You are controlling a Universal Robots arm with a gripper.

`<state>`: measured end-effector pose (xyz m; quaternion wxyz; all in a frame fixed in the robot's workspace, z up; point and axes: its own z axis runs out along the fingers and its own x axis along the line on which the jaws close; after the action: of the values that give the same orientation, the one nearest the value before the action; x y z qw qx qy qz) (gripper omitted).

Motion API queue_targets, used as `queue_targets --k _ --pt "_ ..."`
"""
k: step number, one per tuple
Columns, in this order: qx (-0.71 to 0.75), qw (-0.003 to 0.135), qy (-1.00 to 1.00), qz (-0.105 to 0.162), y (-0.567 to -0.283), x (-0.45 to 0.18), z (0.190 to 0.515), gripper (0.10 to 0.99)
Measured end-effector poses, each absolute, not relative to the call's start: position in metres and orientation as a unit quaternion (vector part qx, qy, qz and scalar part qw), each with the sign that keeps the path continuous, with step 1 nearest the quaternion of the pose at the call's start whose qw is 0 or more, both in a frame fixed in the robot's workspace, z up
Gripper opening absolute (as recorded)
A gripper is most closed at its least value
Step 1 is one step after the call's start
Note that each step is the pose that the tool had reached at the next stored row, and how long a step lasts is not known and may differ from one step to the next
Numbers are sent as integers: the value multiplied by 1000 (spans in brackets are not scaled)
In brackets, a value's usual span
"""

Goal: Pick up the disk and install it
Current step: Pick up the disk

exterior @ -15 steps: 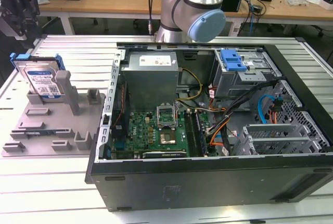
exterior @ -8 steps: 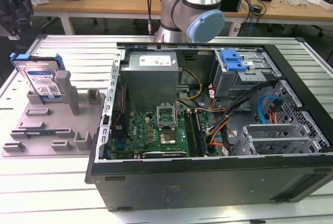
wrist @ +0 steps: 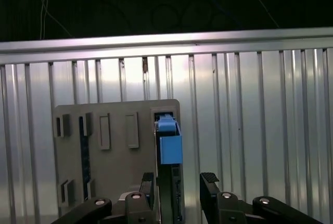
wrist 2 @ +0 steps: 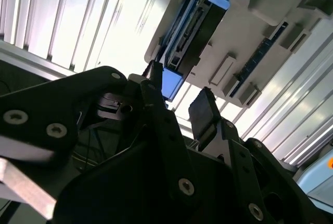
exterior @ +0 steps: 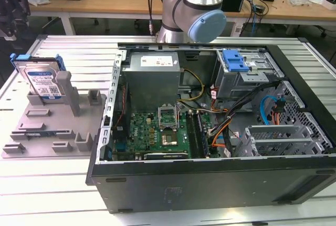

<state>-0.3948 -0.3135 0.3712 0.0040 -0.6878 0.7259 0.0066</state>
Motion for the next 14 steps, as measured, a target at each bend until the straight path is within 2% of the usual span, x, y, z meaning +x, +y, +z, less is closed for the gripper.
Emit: queue_targets --k 14 --pt "-709 4 705 7 -310 -403 365 482"
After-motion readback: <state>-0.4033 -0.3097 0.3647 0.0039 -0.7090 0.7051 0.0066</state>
